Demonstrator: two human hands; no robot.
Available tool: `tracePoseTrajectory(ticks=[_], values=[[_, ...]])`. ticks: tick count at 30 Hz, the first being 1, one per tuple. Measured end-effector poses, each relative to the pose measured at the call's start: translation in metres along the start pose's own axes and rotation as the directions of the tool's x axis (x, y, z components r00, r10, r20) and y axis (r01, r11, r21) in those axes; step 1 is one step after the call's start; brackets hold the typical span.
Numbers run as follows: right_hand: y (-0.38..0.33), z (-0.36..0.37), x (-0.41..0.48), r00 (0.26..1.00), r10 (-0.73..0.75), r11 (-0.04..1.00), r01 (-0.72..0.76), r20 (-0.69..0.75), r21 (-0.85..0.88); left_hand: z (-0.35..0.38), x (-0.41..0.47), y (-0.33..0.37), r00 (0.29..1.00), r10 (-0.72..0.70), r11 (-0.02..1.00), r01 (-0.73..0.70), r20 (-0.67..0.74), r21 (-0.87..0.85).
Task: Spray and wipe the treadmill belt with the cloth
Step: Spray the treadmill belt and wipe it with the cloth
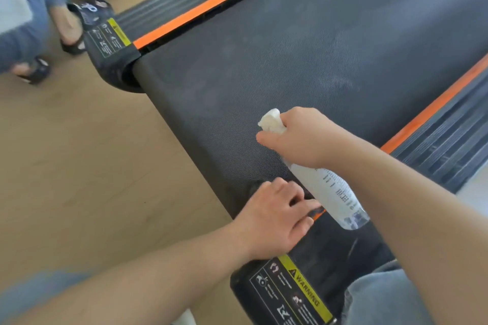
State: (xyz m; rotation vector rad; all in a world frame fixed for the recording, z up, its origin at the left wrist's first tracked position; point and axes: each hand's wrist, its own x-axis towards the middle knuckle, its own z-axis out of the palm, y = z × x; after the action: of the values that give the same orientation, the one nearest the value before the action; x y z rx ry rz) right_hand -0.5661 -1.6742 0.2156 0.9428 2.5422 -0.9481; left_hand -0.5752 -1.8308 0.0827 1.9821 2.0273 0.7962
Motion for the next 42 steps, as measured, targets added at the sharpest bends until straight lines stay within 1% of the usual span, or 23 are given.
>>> tracePoseTrajectory(ticks=[4, 5, 8, 10, 13, 16, 17, 18, 20, 21, 23, 26, 28, 30, 31, 32, 33, 34, 35, 36, 38, 40, 42], values=[[-0.024, 0.009, -0.003, 0.997, -0.044, 0.996, 0.049, -0.070, 0.070, 0.002, 0.001, -0.018, 0.996, -0.059, 0.996, 0.054, 0.072, 0.073], [-0.027, 0.010, -0.003, 0.993, -0.044, 0.994, 0.054, -0.106, 0.099, 0.001, 0.001, -0.023, 0.996, -0.037, 0.993, 0.027, 0.087, 0.111], [-0.025, 0.011, -0.005, 0.988, -0.050, 0.993, 0.065, -0.144, 0.102, -0.004, -0.001, -0.036, 0.985, 0.159, 0.970, -0.168, 0.067, 0.175], [-0.021, 0.009, -0.006, 0.988, -0.047, 0.996, 0.057, -0.151, 0.064, -0.013, 0.006, -0.048, 0.983, 0.178, 0.960, -0.184, 0.046, 0.213], [-0.018, 0.005, -0.008, 0.985, -0.043, 0.997, 0.053, -0.168, 0.055, -0.035, 0.023, -0.071, 0.993, 0.003, 0.973, 0.023, -0.115, 0.230], [-0.015, 0.005, -0.011, 0.990, -0.034, 0.998, 0.040, -0.136, 0.042, -0.054, 0.030, -0.092, 0.934, -0.236, 0.932, 0.296, -0.267, 0.210], [-0.015, 0.006, -0.011, 0.992, -0.022, 0.999, 0.028, -0.125, 0.044, -0.055, 0.026, -0.090, 0.939, -0.231, 0.937, 0.285, -0.255, 0.201], [-0.014, 0.006, -0.012, 0.994, -0.007, 0.999, 0.012, -0.112, 0.051, -0.051, 0.018, -0.080, 0.966, -0.170, 0.960, 0.207, -0.195, 0.187], [-0.016, 0.008, -0.012, 0.997, 0.019, 0.997, -0.013, -0.079, 0.081, -0.035, -0.001, -0.041, 1.000, 0.015, 0.990, -0.018, 0.022, 0.139], [-0.019, 0.009, -0.012, 0.998, 0.022, 0.995, -0.016, -0.065, 0.102, -0.027, -0.008, -0.022, 0.992, 0.056, 0.991, -0.070, 0.114, 0.118], [-0.029, 0.010, -0.011, 0.999, -0.015, 0.993, 0.019, -0.035, 0.118, -0.015, -0.012, -0.010, 0.978, 0.037, 0.992, -0.062, 0.206, 0.114], [-0.048, 0.007, -0.009, 0.992, -0.124, 0.992, 0.123, 0.016, 0.021, -0.012, -0.013, -0.036, 0.969, 0.128, 0.953, -0.179, 0.211, 0.245], [-0.056, -0.002, -0.007, 0.986, -0.168, 0.985, 0.168, -0.004, -0.048, -0.014, -0.012, -0.050, 0.979, 0.144, 0.929, -0.184, 0.146, 0.320], [-0.056, -0.010, -0.005, 0.983, -0.174, 0.984, 0.172, -0.052, -0.045, -0.026, 0.002, -0.054, 0.997, 0.065, 0.924, -0.073, 0.033, 0.376], [-0.054, -0.012, -0.006, 0.983, -0.173, 0.984, 0.170, -0.057, -0.048, -0.036, 0.013, -0.065, 0.997, -0.041, 0.934, 0.060, -0.062, 0.352], [-0.052, -0.012, -0.007, 0.982, -0.182, 0.981, 0.179, -0.042, -0.068, -0.050, 0.022, -0.085, 0.967, -0.195, 0.915, 0.239, -0.163, 0.324], [-0.048, -0.010, -0.010, 0.982, -0.190, 0.978, 0.188, -0.014, -0.091, -0.064, 0.028, -0.109, 0.900, -0.359, 0.849, 0.425, -0.246, 0.314], [-0.043, -0.008, -0.011, 0.983, -0.184, 0.978, 0.184, 0.008, -0.101, -0.078, 0.032, -0.128, 0.792, -0.514, 0.759, 0.599, -0.329, 0.255], [-0.041, -0.003, -0.009, 0.986, -0.165, 0.982, 0.166, 0.019, -0.087, -0.088, 0.030, -0.142, 0.693, -0.633, 0.684, 0.710, -0.346, 0.169], [-0.034, -0.001, -0.007, 0.991, -0.134, 0.989, 0.134, 0.014, -0.059, -0.088, 0.030, -0.142, 0.679, -0.652, 0.664, 0.726, -0.339, 0.177], [-0.027, 0.002, 0.001, 0.997, -0.080, 0.996, 0.080, -0.014, 0.039, -0.072, 0.025, -0.121, 0.804, -0.504, 0.792, 0.576, -0.317, 0.203], [-0.027, 0.004, 0.008, 0.997, -0.079, 0.993, 0.080, -0.014, 0.082, -0.046, 0.019, -0.068, 0.949, -0.280, 0.938, 0.303, -0.147, 0.167], [-0.027, 0.006, 0.011, 0.996, -0.089, 0.991, 0.089, -0.007, 0.098, -0.026, 0.010, -0.021, 0.996, -0.069, 0.990, 0.061, 0.063, 0.128]])
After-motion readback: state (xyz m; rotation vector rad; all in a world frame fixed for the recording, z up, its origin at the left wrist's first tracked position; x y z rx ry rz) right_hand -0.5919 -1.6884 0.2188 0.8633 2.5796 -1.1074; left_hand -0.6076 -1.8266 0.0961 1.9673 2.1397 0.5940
